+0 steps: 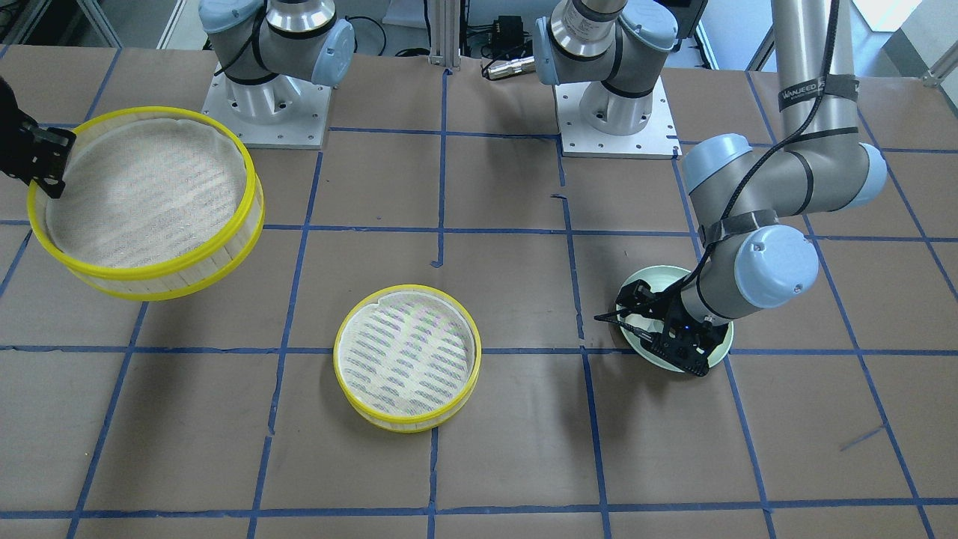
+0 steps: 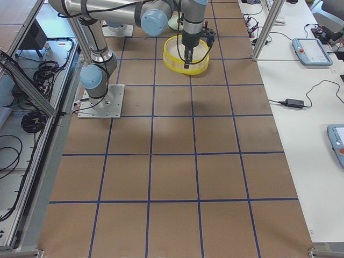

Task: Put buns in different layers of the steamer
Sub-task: 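Reach the left gripper to the plate and grasp the white bun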

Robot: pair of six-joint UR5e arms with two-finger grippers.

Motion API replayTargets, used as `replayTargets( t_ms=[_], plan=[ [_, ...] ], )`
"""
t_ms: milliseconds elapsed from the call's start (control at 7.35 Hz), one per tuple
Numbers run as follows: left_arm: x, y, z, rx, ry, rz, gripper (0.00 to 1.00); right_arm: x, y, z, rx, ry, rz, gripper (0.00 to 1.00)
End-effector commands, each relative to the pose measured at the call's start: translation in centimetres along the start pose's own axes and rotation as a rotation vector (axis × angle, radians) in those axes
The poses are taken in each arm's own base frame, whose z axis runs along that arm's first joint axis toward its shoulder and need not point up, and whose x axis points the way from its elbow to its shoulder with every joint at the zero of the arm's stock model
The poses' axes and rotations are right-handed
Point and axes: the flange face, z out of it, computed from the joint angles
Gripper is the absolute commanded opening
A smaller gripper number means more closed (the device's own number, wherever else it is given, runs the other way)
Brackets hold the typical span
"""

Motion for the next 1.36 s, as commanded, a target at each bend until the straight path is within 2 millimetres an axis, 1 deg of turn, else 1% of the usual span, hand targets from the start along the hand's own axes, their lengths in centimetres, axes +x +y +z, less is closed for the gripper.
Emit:
replayTargets(
  t_ms=[0, 136, 272, 408, 544, 680, 816, 952, 1088, 1224],
  plan=[
    [0.2, 0.3, 1.1, -0.01, 0.02, 0.003, 0.99, 0.0, 0.0, 0.0, 0.0, 0.0, 0.001, 0.12],
    [-0.3, 0.3, 1.5, -0.031, 0.006, 0.003, 0.99, -0.1, 0.0, 0.0, 0.001, -0.002, -0.001, 0.13],
    [-0.7, 0.3, 1.3, -0.044, -0.016, 0.0, 0.99, -0.1, 0.0, 0.0, 0.002, -0.002, -0.001, 0.13],
    [-0.7, 0.4, 1.7, -0.05, -0.011, 0.0, 0.98, -0.2, 0.0, 0.0, 0.002, -0.005, -0.002, 0.13],
    [-0.5, 0.5, 2.3, -0.066, -0.007, -0.002, 0.86, -0.5, 0.0, -0.2, 0.003, 0.004, -0.007, 0.12],
    [-0.6, 0.6, 2.4, -0.075, -0.012, -0.003, 0.68, -0.7, 0.1, -0.2, 0.003, 0.007, -0.007, 0.12],
    [-1.0, 1.0, 2.5, -0.114, -0.05, -0.015, 0.5, -0.8, 0.1, -0.2, 0.002, 0.005, -0.008, 0.12],
    [-1.2, 1.2, 2.3, -0.132, -0.075, -0.03, 0.28, -0.8, 0.0, -0.1, 0.0, 0.005, -0.008, 0.12],
    [-1.2, 1.1, 2.4, -0.129, -0.078, -0.091, 0.17, -0.8, 0.0, -0.2, 0.004, 0.003, -0.008, 0.13],
    [-1.3, 0.8, 1.5, -0.11, -0.087, -0.127, 0.08, -0.8, 0.0, -0.2, 0.004, 0.001, -0.008, 0.13]
  ],
)
